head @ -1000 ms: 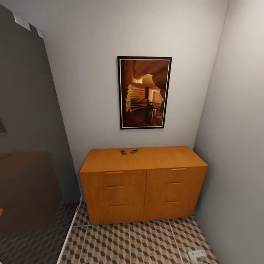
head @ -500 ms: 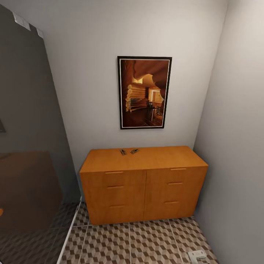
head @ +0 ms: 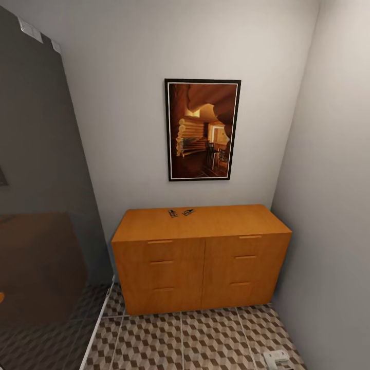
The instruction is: Take the four mousetraps from the cabinet in the bathroom and place them on the bathroom floor. Make sure all four end up on the same floor surface, and ensure that at least two of them are either under or directly next to the same bathroom sink.
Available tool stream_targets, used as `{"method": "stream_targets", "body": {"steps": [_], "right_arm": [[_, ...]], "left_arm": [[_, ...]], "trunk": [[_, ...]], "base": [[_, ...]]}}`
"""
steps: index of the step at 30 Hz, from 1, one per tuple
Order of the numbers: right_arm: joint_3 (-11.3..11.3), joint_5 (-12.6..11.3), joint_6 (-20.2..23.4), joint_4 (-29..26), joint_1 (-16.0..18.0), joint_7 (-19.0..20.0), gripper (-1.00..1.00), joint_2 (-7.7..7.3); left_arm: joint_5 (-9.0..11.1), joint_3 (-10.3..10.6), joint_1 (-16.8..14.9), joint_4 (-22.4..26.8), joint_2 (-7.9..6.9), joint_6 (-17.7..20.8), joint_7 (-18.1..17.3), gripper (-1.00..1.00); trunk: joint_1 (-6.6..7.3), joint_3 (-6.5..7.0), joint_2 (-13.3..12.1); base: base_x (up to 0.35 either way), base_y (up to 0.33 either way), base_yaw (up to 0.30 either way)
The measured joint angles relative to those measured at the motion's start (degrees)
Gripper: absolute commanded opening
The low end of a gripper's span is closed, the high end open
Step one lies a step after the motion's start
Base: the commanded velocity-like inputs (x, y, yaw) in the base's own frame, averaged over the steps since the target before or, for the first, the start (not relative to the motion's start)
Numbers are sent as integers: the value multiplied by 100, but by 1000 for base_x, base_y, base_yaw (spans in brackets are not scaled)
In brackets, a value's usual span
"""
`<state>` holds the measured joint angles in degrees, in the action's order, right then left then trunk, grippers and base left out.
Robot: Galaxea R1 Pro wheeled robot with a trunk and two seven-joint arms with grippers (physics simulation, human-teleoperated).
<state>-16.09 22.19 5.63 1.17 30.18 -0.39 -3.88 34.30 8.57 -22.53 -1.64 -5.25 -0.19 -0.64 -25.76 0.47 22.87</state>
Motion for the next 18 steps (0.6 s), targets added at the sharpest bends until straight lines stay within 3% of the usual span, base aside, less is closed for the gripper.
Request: {"method": "stream_targets", "body": {"steps": [7, 8, 14, 18], "right_arm": [[-8, -6, -6, -24, 5, 166, 100, -12], [-18, -11, 3, -72, 10, 264, 100, -11], [-21, -16, 50, -442, 27, 283, 100, 11], [-22, -19, 175, -689, 35, 288, 100, 84]], "left_arm": [[-22, 8, -8, 82, 76, 138, -18, 100], [-61, 14, -21, 255, 132, 757, -18, 100], [-134, 15, -25, 927, 150, 1679, -14, 100], [-146, 18, -32, 1333, 148, 2064, 12, 100]], "trunk": [[0, 0, 0], [0, 1, 0], [0, 1, 1], [0, 1, 1]], "base": [[0, 0, 0], [0, 0, 0], [0, 0, 0], [0, 0, 0]]}}
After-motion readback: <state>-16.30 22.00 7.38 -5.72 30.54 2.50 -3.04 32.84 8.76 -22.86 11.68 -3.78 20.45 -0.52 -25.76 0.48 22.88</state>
